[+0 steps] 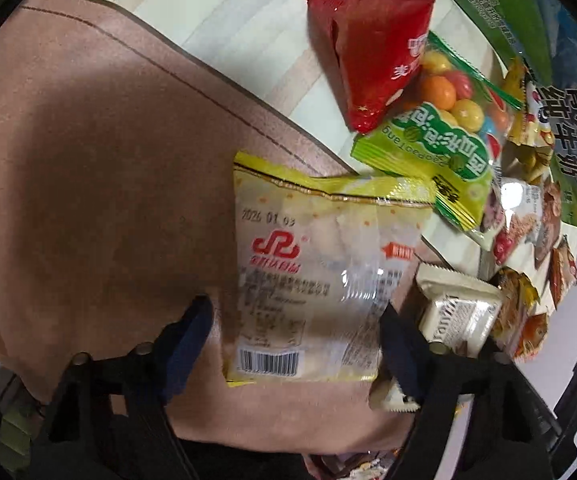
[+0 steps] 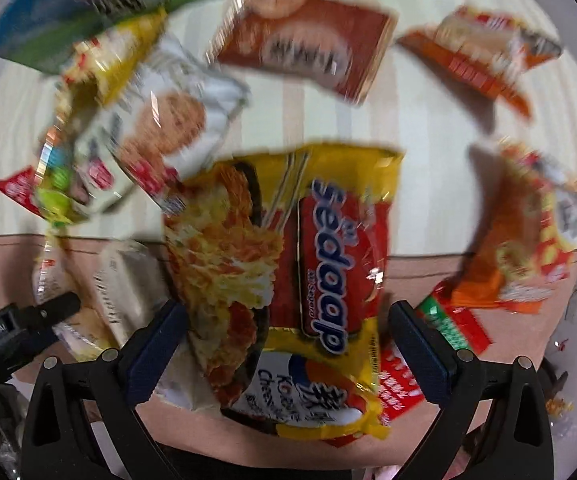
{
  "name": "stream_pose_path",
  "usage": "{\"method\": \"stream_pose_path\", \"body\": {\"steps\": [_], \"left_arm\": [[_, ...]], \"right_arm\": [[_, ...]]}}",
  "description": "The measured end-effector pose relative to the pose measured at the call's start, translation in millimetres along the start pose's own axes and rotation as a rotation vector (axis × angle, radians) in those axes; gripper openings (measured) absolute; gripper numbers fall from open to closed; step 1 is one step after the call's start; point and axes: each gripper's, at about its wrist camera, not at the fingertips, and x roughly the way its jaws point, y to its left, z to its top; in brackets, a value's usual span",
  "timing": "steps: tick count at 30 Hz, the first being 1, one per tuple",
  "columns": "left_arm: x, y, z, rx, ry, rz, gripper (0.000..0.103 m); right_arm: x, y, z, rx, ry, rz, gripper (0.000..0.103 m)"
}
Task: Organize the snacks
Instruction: 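Grasp the clear bread bag with the left tool while the right tool grasps the Mi Sedaap noodle pack, then carry the bread bag with the left tool into the box while the right tool carries the noodle pack there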
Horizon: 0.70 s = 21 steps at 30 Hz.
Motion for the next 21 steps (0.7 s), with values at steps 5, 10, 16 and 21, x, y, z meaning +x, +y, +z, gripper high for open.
{"method": "stream_pose_path", "body": {"steps": [5, 10, 16, 21], "left_arm": [[2.3, -22.1, -17.5, 0.15, -0.059, 0.095, 0.06], [9.2, -61.0, -45.9, 0.473, -0.164, 0.274, 0.058], [35.5, -53.8, -57.9, 0.552, -0.114, 0.293, 0.061], [43.9, -30.4, -61.3, 0.477, -0.141, 0.24, 0.058]], "right_arm": [[25.9, 2.5, -1.0, 0.034, 0.017, 0.009, 0.101], [23.8, 11.4, -14.2, 0.01, -0.019, 0.0, 0.09], [14.7, -2.3, -38.5, 0.082, -0.068, 0.008, 0.09], [37.2, -3.4, -42.8, 0.086, -0.019, 0.05, 0.092]]}}
